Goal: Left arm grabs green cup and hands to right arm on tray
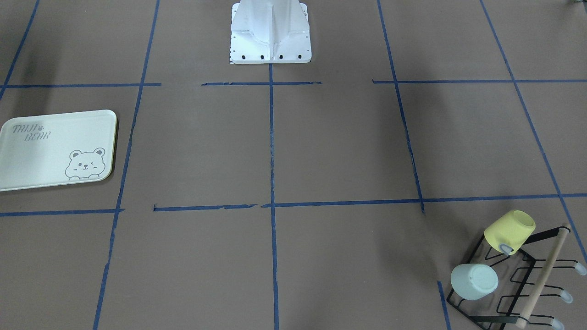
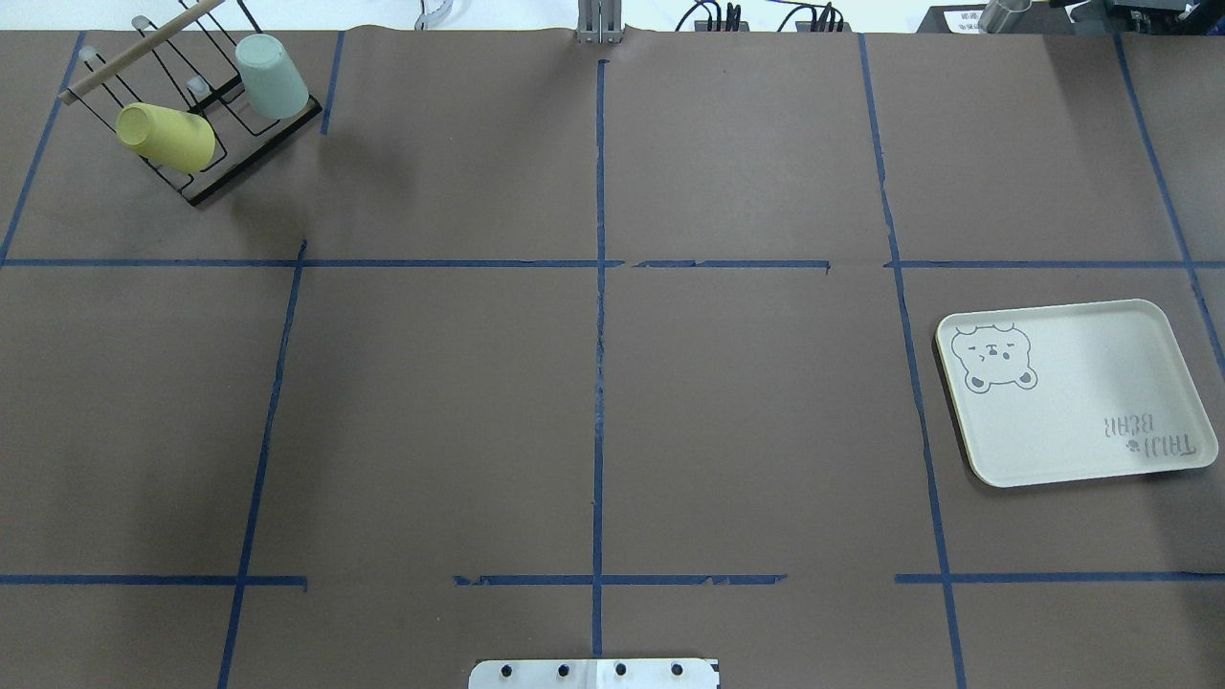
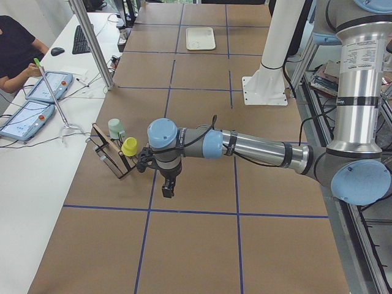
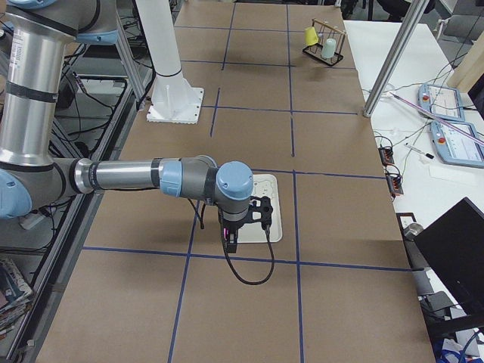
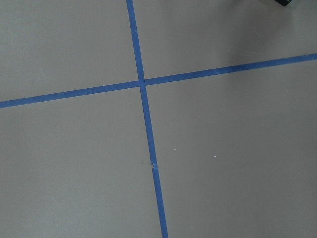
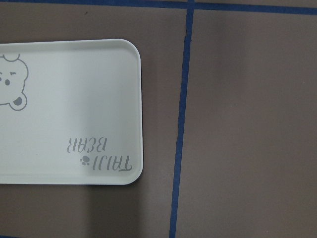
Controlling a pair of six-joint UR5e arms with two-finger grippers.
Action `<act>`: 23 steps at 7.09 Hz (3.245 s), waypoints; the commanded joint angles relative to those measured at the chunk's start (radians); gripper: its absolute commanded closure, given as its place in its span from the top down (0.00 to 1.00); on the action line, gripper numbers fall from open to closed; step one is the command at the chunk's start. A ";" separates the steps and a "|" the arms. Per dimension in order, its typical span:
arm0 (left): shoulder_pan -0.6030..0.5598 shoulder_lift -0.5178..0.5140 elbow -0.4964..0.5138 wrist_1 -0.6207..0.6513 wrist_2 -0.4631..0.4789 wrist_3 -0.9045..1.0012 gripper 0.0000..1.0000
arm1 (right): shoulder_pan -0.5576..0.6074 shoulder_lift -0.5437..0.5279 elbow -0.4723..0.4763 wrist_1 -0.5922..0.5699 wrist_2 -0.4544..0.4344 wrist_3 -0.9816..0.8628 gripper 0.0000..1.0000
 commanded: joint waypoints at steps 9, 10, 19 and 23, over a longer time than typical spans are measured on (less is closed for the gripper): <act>0.019 -0.003 -0.013 -0.035 -0.023 -0.008 1.00 | 0.000 0.010 0.008 0.003 0.001 -0.002 1.00; 0.059 -0.053 0.002 -0.074 -0.025 -0.125 1.00 | -0.002 0.013 0.007 0.002 0.001 -0.001 1.00; 0.342 -0.909 0.826 -0.321 0.197 -0.656 0.99 | -0.021 0.001 -0.008 0.095 0.003 -0.002 1.00; 0.398 -0.950 0.931 -0.387 0.285 -0.689 0.98 | -0.021 0.001 -0.010 0.095 0.004 0.005 1.00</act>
